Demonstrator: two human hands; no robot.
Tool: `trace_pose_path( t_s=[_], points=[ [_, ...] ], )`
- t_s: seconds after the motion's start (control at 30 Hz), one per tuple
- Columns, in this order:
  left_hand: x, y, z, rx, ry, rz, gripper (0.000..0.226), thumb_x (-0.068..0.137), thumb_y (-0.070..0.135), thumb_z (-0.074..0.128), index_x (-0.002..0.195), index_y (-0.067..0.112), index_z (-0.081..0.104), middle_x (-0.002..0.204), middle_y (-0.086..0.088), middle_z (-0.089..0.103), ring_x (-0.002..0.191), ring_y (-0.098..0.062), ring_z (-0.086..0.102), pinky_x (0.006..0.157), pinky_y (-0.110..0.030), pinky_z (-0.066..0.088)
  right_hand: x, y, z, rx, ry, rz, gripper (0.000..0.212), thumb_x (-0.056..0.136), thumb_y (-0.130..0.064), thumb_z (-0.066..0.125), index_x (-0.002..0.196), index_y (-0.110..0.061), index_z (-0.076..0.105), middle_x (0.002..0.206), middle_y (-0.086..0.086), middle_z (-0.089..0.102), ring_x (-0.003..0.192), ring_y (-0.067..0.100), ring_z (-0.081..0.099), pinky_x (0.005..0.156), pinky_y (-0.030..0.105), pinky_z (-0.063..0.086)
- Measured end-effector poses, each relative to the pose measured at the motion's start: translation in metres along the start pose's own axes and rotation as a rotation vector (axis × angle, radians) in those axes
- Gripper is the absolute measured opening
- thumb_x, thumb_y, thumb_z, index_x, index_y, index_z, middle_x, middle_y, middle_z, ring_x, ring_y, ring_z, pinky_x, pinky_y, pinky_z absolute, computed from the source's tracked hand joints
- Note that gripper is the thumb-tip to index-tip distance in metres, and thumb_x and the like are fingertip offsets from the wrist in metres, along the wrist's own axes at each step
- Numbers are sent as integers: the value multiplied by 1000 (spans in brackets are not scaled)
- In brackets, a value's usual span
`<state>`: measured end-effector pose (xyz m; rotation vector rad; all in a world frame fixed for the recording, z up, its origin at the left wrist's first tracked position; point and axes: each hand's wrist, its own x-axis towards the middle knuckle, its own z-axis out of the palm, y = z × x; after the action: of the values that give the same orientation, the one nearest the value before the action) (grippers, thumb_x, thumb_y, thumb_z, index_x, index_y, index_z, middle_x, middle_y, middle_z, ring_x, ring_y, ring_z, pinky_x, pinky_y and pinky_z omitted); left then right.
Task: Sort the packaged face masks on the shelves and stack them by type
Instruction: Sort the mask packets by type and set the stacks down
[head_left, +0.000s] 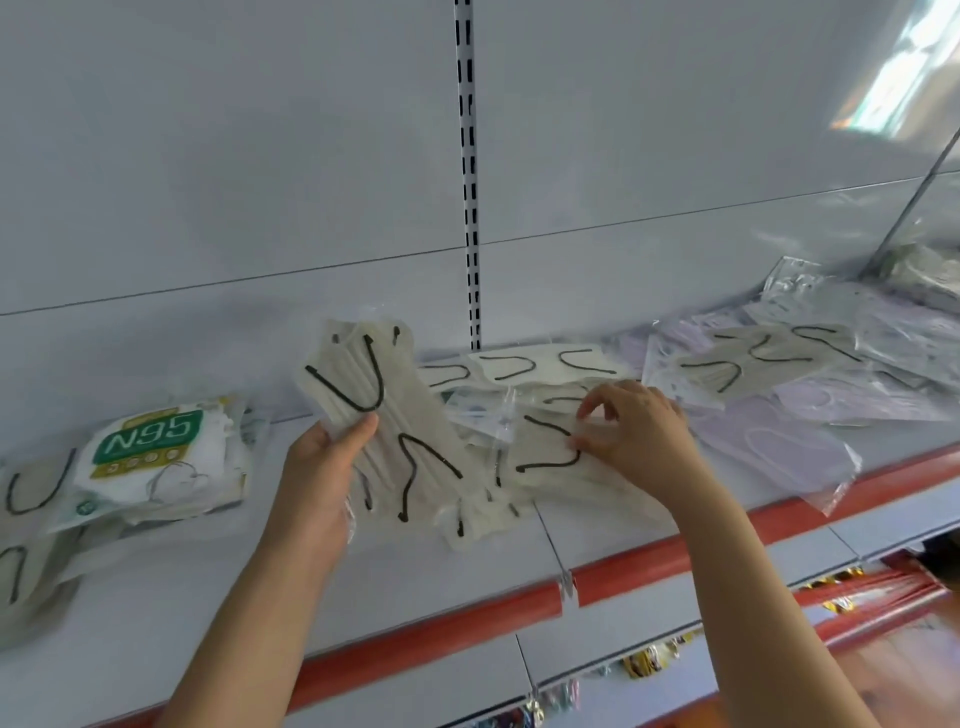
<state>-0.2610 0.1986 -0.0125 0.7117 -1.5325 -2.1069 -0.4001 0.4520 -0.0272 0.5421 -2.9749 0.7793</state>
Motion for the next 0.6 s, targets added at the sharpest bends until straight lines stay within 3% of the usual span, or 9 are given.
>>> trace_pose_path(
  t_s=[0.1,0.17,0.23,0.33,0.4,0.43,0.5,0.6],
  points=[
    [-10,-4,-2,10,14,-3,14,97,9,64,105,18,72,94,5,80,86,-7,76,67,-18,56,-1,1,2,-9,-94,-37,44,74,-48,79,110,-33,59,118,-3,51,117,24,48,100,39,40],
    [-16,-7,-4,22,25,-17,15,97,9,64,105,18,72,94,5,80,87,-8,76,69,-20,56,-2,1,1,-22,-109,-13,56,72,-49,81,118,-30,54,117,-2,53,111,22,52,94,38,46],
    [-20,-9,-6,16,41,-30,15,97,10,63,108,17,72,95,3,80,87,-9,76,73,-24,55,-5,1,-2,15,-124,30,47,75,-45,80,110,-28,54,99,-5,57,94,19,56,77,34,48],
    [-25,-8,-11,12,66,-21,15,99,15,62,111,19,71,100,5,79,94,-8,74,86,-28,53,-14,-2,-16,146,-62,-41,28,82,-36,76,80,-17,56,68,-6,50,68,18,48,56,23,35],
    [-29,-6,-12,24,61,-29,13,101,25,60,111,25,69,109,8,77,107,-7,69,97,-29,47,-22,-17,-31,457,-35,-53,27,86,-38,72,79,-13,64,67,3,59,62,28,52,56,27,44],
    [-31,-6,-12,36,47,-39,15,101,32,58,112,28,67,115,10,74,112,-7,65,97,-28,43,-25,-31,-34,638,-61,-46,25,86,-40,72,85,-15,70,75,7,68,68,34,61,64,38,54],
    [-37,-4,-5,25,-39,-67,25,100,44,54,117,29,65,119,11,71,115,-9,64,95,-26,43,-28,-63,-24,753,-122,-69,23,84,-38,76,89,-16,72,85,9,72,76,27,70,77,48,57],
    [-45,-10,9,73,-184,-53,34,94,40,62,121,21,68,113,1,77,108,-16,72,90,-32,53,-32,-98,19,577,-80,-140,32,81,-42,77,77,-16,60,70,-1,62,61,10,56,62,30,48]
  ],
)
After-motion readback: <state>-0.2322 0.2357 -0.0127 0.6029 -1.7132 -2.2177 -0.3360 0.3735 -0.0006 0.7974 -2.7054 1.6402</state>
